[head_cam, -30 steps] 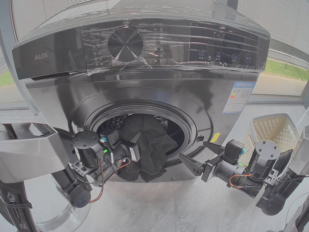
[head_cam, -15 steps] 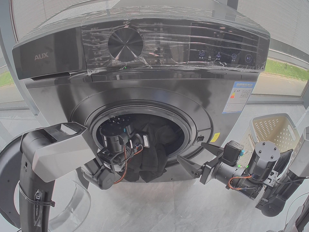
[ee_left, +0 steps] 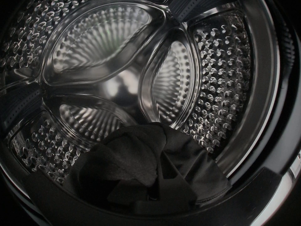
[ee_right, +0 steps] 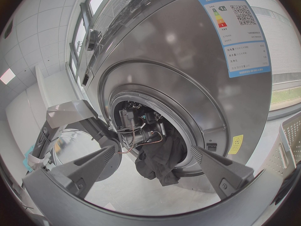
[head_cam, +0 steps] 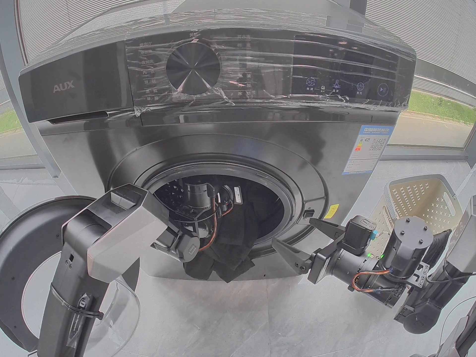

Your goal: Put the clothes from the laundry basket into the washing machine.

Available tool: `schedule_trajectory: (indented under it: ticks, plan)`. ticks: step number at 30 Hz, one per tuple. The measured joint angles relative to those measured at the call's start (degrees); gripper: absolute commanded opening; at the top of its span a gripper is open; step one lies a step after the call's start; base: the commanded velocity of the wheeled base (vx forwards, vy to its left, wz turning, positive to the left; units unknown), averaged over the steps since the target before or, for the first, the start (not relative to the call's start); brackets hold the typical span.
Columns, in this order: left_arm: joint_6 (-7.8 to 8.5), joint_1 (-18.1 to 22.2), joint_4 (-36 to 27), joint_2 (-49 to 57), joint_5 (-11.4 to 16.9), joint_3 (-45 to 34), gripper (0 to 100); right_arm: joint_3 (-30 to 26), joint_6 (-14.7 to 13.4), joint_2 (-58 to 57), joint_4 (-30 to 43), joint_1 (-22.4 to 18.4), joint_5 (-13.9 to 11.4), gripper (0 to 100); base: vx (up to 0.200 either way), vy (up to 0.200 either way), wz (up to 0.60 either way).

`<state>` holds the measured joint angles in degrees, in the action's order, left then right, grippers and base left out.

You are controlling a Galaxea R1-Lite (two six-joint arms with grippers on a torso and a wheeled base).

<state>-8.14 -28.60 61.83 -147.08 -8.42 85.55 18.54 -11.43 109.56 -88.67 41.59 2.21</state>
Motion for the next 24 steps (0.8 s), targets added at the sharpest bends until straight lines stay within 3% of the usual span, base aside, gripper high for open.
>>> schedule_trajectory:
  ticks: [8,9,19,24]
  plan:
    - [0.05,1.58,-4.16,-4.82,-3.32,9.75,0,0.06,0.09,-0.18,0.0,0.18,0.0,100,0.0,0.0,0.0]
    - [0.05,1.71,-4.24,-4.96,-3.4,9.84,100,0.06,0.06,-0.18,0.0,0.18,0.0,100,0.0,0.0,0.0]
    - [-0.01,2.36,-4.83,-4.3,-3.45,8.66,100,0.06,0.09,-0.13,-0.04,0.29,0.0,100,0.0,0.0,0.0]
    - [0.05,2.17,-8.62,-0.66,-1.95,2.78,100,0.09,0.11,-0.13,-0.04,0.35,0.0,100,0.0,0.0,0.0]
